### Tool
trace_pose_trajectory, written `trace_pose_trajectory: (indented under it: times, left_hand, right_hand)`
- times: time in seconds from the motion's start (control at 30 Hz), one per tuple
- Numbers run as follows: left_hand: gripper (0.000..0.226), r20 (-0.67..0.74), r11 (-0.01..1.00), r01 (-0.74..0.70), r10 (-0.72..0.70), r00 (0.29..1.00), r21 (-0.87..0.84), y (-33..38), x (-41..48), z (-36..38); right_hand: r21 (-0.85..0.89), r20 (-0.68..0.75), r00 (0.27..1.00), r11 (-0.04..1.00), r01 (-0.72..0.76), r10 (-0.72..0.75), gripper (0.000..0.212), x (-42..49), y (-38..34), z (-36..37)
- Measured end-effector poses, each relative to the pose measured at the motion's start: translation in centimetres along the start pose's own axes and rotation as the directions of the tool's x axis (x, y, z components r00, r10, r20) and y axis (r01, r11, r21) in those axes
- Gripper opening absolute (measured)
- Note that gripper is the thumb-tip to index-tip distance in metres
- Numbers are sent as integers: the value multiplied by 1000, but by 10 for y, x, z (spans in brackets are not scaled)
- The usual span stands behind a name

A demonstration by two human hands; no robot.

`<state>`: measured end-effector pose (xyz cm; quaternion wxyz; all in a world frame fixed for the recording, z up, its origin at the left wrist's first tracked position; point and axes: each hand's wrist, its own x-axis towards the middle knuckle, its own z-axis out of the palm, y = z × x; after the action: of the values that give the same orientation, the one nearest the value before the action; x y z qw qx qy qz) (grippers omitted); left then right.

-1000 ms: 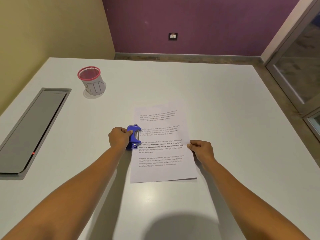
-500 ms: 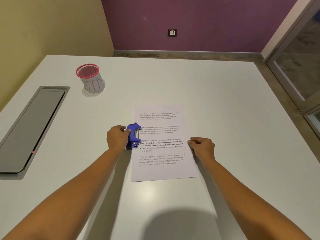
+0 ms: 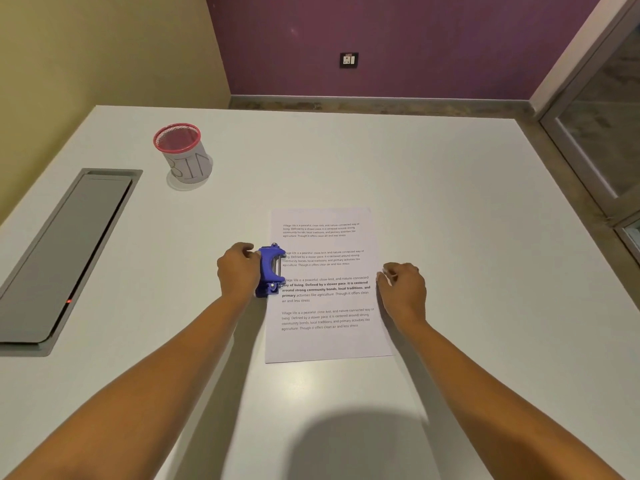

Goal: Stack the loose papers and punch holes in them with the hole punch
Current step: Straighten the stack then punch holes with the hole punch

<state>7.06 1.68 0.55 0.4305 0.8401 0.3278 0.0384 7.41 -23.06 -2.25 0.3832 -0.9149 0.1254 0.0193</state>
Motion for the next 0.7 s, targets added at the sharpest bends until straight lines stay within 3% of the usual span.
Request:
trace_pose_trajectory:
  times: [0.17,0.37,0.7]
  left_hand:
    - [42,34,994,-95,96,995,-45,1,2,2]
    - [51,180,986,-134,150,972,-99,1,4,13]
    - [49,169,984,-158,170,971,-78,2,2,22]
  right_hand:
    - [-68,79,976,975,210,-204,42,1,-15,16]
    - [-91,110,990,991,94,-84,64,5,-17,30]
    - [-38,66,995,996,77,-74,63,7,-19,35]
